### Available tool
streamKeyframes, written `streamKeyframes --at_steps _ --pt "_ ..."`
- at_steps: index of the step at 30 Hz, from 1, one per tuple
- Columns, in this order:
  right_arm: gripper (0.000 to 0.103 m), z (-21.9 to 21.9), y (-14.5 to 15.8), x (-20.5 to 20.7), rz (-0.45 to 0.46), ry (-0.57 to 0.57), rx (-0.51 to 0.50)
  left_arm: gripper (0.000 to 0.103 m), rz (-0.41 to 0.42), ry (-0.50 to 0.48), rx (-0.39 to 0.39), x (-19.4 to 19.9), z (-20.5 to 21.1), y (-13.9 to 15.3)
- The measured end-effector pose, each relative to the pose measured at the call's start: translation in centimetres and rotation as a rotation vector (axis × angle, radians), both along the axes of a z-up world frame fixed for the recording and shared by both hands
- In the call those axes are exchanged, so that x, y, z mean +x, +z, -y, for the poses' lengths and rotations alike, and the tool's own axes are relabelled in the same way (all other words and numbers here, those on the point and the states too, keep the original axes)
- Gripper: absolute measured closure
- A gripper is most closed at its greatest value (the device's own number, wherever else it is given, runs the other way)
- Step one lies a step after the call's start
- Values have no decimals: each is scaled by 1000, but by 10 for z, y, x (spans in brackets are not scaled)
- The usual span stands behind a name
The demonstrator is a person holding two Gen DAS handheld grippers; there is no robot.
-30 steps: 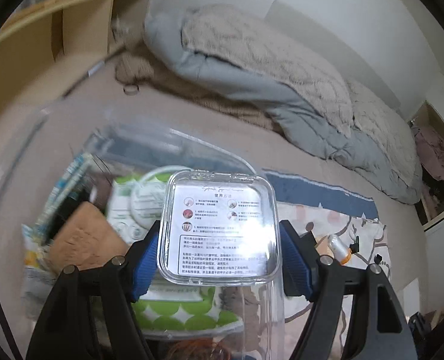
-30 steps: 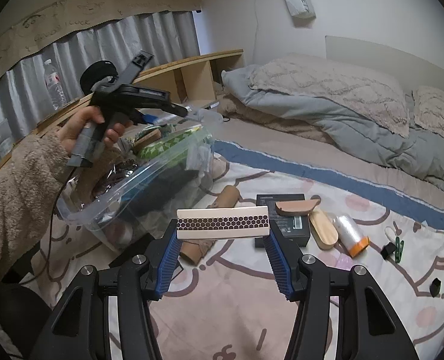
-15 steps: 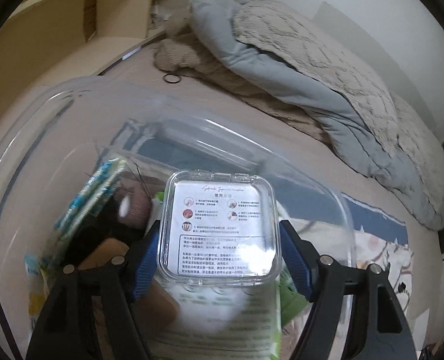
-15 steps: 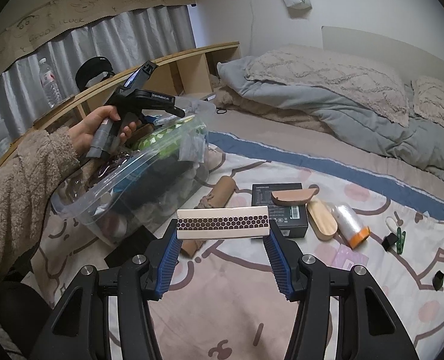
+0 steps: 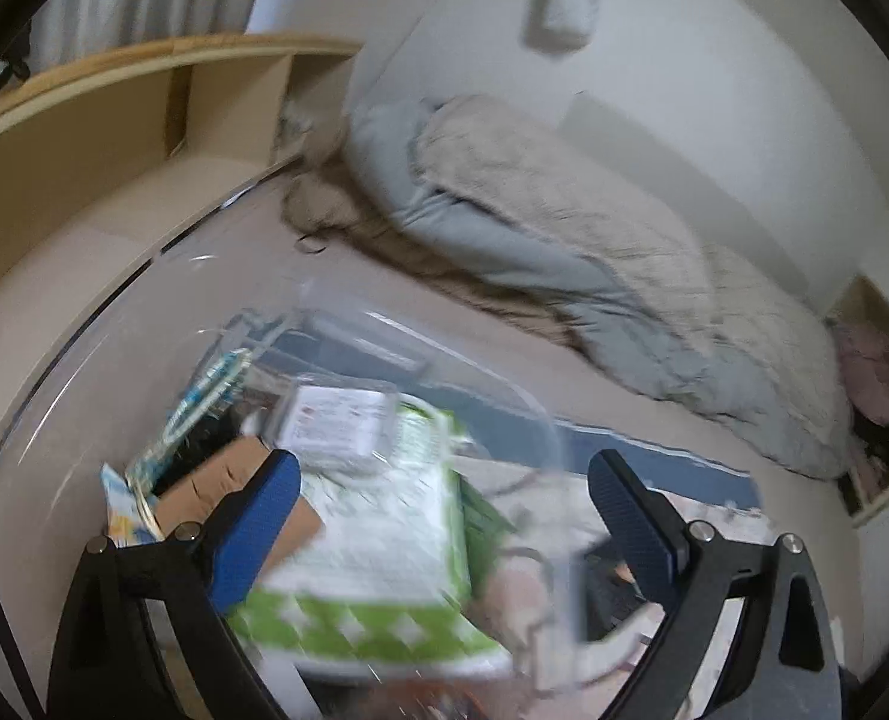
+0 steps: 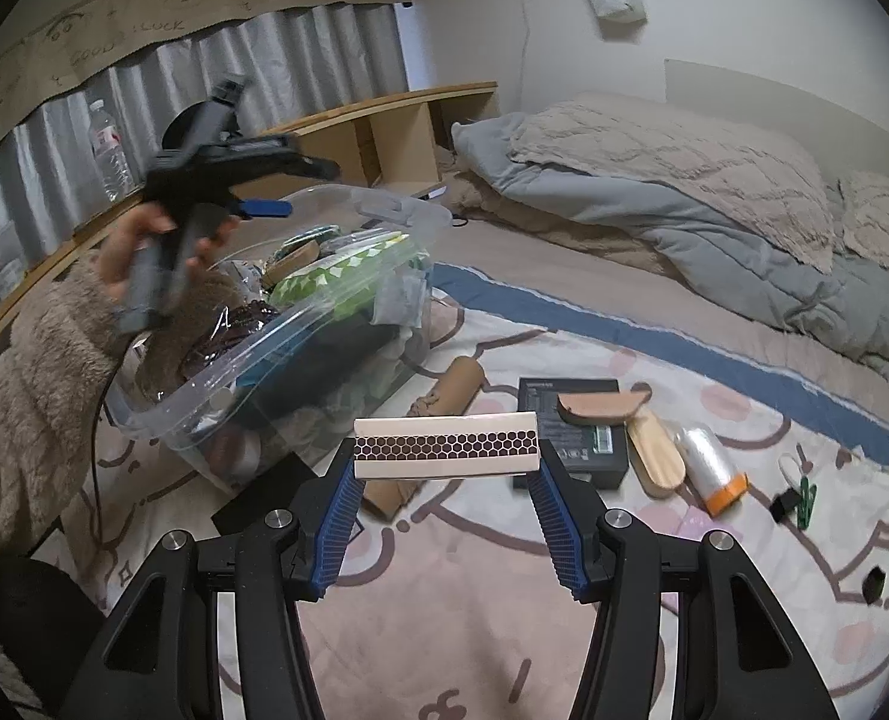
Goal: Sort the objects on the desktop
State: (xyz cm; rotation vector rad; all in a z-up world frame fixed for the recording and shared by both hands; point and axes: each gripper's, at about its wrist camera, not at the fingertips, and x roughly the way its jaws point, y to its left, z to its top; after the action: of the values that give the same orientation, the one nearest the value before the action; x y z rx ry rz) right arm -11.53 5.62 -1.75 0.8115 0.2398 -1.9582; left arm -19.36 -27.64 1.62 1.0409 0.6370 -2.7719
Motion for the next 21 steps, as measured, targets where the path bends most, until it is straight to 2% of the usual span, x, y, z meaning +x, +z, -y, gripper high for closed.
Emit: streamKeyframes --at_steps 4,6,9,10,13,18,21 --pt "47 24 6 -1 -21 39 25 5 -50 -35 50 36 -6 11" --pt "47 36 7 0 -36 57 40 5 -77 -25 48 51 -5 14" --pt "47 62 11 0 -71 89 63 5 -161 51 -35 92 3 19" --pt "47 70 13 1 -86 91 61 2 -181 86 -64 104 7 18" --pt "47 91 16 0 -85 103 51 0 -216 179 -95 135 22 9" --pt "47 134 26 5 -104 141 49 0 -215 265 -107 165 44 -9" --pt "47 160 31 8 -101 164 45 0 -192 302 -208 177 48 -18"
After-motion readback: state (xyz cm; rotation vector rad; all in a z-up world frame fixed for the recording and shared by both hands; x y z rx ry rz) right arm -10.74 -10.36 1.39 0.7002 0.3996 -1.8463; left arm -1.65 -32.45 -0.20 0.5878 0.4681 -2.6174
